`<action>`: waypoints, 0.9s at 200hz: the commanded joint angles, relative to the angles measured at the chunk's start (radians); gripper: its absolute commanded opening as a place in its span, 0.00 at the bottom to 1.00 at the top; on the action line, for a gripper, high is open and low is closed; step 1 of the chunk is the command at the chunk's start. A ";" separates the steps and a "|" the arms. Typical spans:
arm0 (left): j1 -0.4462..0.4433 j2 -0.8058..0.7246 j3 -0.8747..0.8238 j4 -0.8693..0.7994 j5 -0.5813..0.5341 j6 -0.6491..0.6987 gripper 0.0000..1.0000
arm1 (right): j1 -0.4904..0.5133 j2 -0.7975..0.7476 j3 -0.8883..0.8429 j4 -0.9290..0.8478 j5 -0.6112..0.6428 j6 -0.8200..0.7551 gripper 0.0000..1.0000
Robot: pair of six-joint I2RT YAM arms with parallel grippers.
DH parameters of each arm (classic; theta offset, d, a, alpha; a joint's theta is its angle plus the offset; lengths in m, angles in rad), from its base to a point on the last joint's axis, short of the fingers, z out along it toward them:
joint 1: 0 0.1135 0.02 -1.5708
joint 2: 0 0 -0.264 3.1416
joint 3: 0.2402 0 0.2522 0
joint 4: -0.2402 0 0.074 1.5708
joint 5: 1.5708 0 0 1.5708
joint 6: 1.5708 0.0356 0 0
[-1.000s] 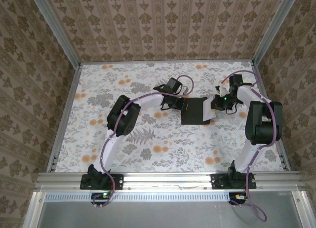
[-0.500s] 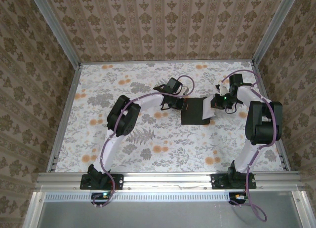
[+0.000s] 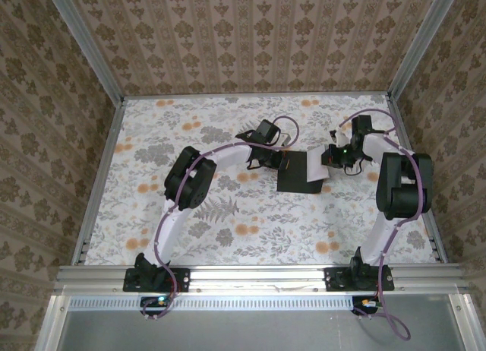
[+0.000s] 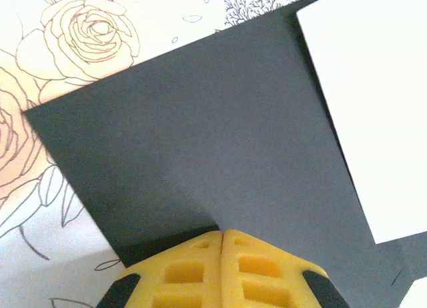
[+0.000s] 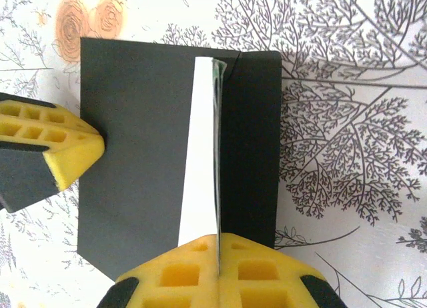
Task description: Place the letter into the envelope and seal it
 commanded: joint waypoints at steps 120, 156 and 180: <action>-0.016 0.011 -0.094 -0.031 -0.039 -0.085 0.00 | 0.062 -0.025 -0.064 0.076 0.059 0.134 0.00; -0.014 -0.007 -0.119 -0.035 -0.056 -0.078 0.00 | 0.066 -0.052 -0.051 0.041 0.097 0.116 0.00; -0.006 -0.026 -0.141 -0.049 -0.069 -0.058 0.00 | 0.061 -0.078 -0.035 0.016 0.146 0.090 0.00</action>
